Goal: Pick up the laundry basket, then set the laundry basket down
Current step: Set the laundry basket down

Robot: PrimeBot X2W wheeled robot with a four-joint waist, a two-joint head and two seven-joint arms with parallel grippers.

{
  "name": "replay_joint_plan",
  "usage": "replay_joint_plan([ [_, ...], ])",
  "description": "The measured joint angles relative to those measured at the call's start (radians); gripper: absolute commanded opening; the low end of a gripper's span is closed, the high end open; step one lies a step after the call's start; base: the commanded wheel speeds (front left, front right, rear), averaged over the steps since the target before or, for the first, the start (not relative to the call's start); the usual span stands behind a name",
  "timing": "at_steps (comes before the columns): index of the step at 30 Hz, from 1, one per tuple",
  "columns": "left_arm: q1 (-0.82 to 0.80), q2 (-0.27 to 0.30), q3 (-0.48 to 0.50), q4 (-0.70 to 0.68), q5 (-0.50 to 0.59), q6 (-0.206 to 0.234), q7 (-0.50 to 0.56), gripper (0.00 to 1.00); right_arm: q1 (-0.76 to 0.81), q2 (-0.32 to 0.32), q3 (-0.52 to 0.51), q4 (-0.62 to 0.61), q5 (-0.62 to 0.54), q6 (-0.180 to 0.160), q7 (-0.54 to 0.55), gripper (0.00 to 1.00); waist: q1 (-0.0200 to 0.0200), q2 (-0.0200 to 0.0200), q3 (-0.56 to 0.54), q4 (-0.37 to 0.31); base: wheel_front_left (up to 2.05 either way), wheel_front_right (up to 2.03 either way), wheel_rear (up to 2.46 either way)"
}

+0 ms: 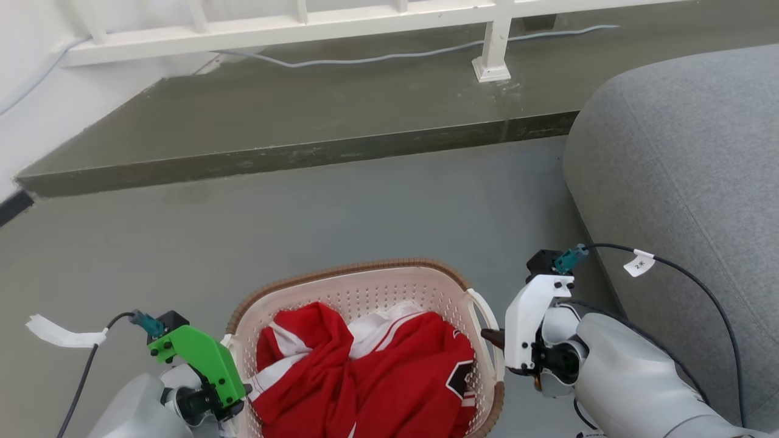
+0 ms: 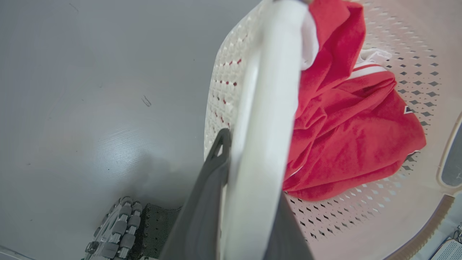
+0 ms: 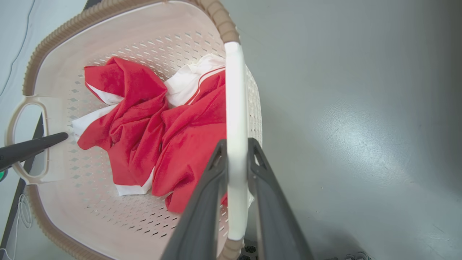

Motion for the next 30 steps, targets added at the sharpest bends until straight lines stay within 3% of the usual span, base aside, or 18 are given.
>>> replay_joint_plan([
  [14, -0.025, 0.005, -0.010, -0.026, 0.004, 0.000, -0.074, 0.00, -0.032, 0.001, 0.005, -0.013, 0.000, -0.012, -0.058, 0.00, 0.0000, 0.0000, 0.079, 0.002, 0.00, 0.00, 0.00],
  [30, -0.142, 0.001, -0.034, -0.050, 0.056, 0.001, -0.187, 0.00, -0.128, -0.007, 0.000, -0.029, -0.011, -0.038, -0.168, 0.00, 0.0001, 0.0000, 0.261, 0.001, 0.00, 0.00, 0.00],
])
